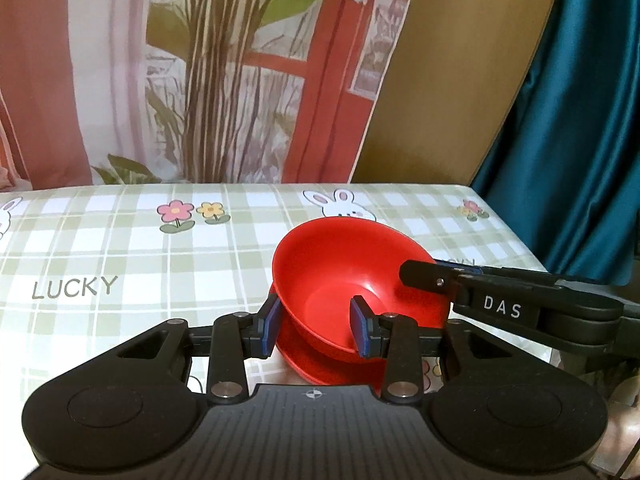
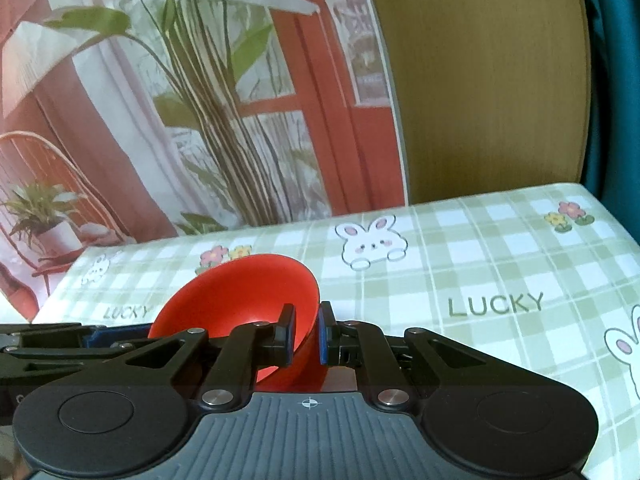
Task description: Organize plates and bowls
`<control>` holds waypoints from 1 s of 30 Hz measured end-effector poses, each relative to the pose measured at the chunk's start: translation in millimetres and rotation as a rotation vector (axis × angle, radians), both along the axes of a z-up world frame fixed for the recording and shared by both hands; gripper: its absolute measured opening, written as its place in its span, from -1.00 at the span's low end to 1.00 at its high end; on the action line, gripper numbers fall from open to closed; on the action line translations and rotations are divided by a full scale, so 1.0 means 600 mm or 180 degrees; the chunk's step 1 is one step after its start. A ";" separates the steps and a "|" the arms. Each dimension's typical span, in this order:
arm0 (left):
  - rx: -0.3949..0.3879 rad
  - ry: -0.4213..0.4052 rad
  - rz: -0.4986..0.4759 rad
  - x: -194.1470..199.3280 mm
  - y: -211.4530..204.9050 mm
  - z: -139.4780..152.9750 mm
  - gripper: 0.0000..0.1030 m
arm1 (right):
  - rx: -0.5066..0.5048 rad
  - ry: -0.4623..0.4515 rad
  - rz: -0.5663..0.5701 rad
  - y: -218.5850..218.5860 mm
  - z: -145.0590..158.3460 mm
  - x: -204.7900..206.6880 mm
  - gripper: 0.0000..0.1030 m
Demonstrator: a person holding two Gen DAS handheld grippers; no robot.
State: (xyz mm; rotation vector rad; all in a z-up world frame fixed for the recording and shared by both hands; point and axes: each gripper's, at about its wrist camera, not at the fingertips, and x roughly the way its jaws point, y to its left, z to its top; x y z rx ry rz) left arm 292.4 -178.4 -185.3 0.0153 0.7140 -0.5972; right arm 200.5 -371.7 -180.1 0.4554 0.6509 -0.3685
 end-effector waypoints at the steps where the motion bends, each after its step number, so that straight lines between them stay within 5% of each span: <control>1: 0.0014 0.0005 -0.0001 0.000 0.000 0.000 -0.24 | 0.0004 0.0004 0.0003 0.001 -0.002 -0.001 -0.80; 19: 0.0029 0.0105 -0.0002 0.002 0.006 -0.008 -0.22 | -0.0115 0.0039 0.0021 0.015 -0.013 -0.019 -0.72; 30: -0.0115 0.0313 0.0189 0.029 0.016 -0.029 -0.22 | 0.0191 0.0028 -0.0101 0.001 -0.037 -0.020 -0.70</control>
